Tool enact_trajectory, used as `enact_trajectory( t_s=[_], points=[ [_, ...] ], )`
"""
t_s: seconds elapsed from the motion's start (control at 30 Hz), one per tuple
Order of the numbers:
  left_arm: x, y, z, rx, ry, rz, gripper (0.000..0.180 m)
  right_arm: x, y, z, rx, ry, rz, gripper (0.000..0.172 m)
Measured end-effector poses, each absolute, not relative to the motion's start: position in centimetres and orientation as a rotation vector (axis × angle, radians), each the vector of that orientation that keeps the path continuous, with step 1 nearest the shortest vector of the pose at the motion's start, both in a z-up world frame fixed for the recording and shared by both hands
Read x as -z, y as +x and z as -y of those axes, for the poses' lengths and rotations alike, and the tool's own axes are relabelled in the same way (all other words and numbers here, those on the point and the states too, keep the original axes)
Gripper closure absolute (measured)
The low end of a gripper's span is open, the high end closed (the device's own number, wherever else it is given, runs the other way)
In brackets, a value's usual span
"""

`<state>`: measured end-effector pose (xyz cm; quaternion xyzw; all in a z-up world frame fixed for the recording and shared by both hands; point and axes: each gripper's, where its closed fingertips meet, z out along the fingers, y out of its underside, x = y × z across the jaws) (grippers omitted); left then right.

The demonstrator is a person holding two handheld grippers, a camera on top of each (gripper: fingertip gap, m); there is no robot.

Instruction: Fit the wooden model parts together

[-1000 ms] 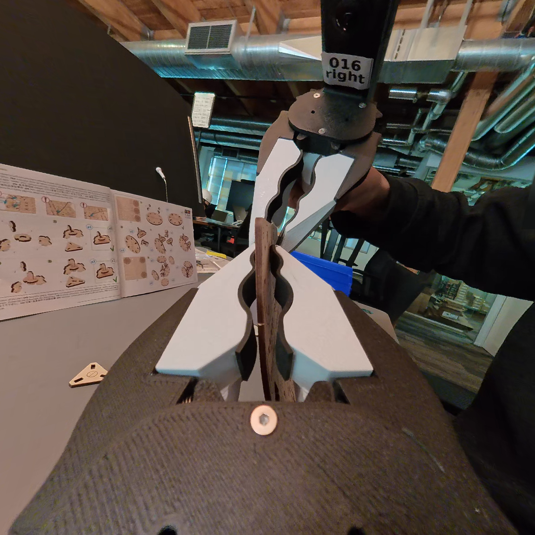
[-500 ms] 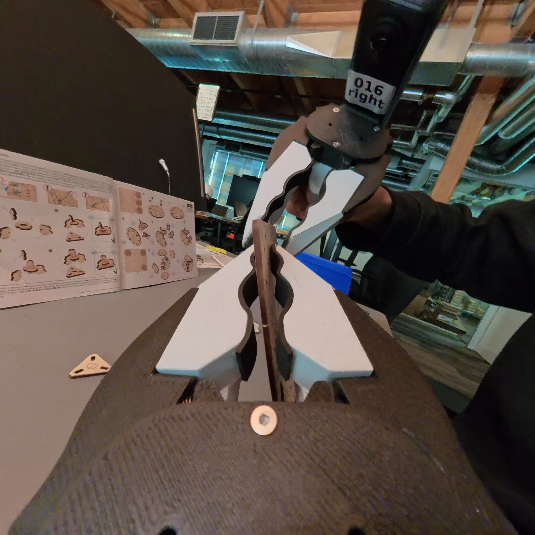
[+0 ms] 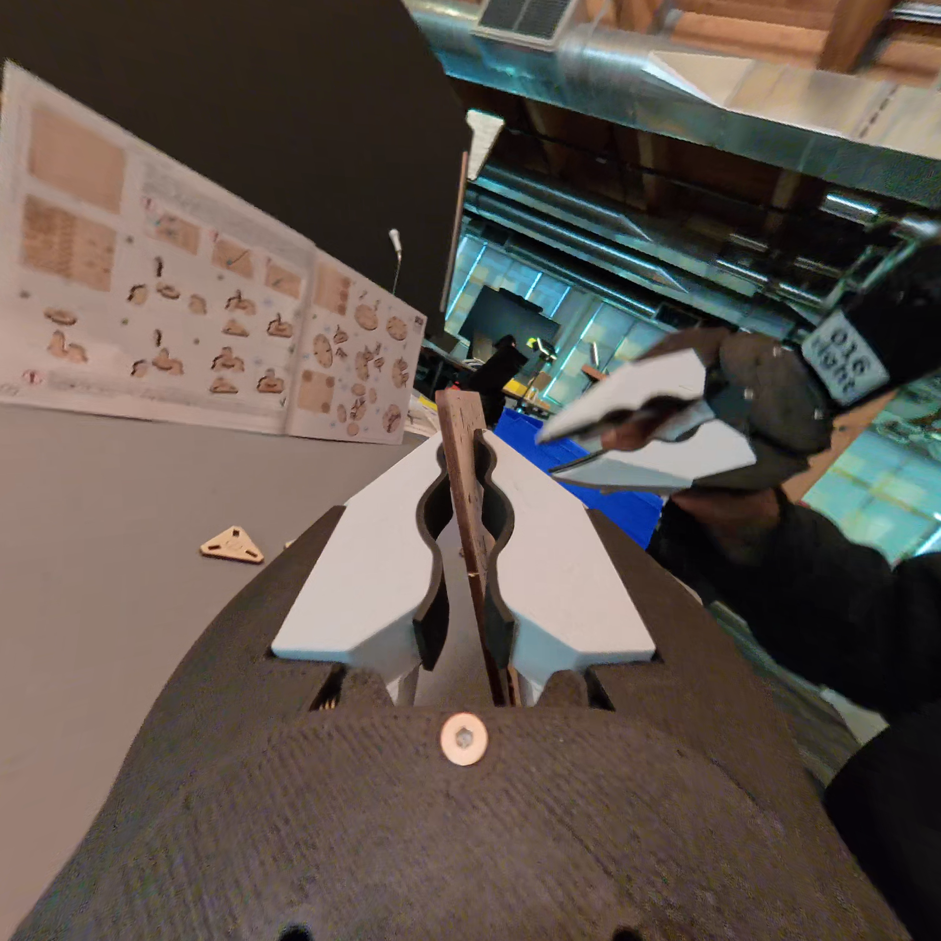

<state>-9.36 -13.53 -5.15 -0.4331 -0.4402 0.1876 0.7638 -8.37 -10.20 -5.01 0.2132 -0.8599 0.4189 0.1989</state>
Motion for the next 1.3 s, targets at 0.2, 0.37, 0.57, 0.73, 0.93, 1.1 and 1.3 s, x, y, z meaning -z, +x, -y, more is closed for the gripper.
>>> enact_trajectory(
  t_s=[0.2,0.37,0.57,0.73,0.93,1.1,1.3],
  points=[
    [6.4,-10.1,14.3,-0.369,-0.926,1.058,0.176,4.3,-9.9,10.7,-1.368,0.314,2.148,0.172],
    [6.3,-9.9,14.2,-0.365,-0.943,1.03,0.177,2.1,-8.6,11.5,-1.607,0.188,2.061,0.172],
    [7.3,-10.3,14.4,-0.349,-0.954,1.089,0.176,6.4,-10.4,12.2,-1.455,0.077,2.325,0.172],
    [7.1,-10.3,14.4,-0.341,-0.952,1.075,0.176,2.4,-9.4,11.1,-1.604,0.083,2.215,0.172],
    [6.3,-9.8,13.7,-0.337,-0.964,1.008,0.177,4.5,-9.9,12.3,-1.58,0.078,2.261,0.172],
    [5.3,-9.4,13.9,-0.358,-0.927,0.958,0.177,2.6,-10.6,10.7,-1.748,-0.02,2.12,0.15],
    [3.9,-8.6,13.3,-0.296,-0.888,0.859,0.177,3.2,-13.2,6.9,-1.768,-0.258,2.049,0.108]
  ],
)
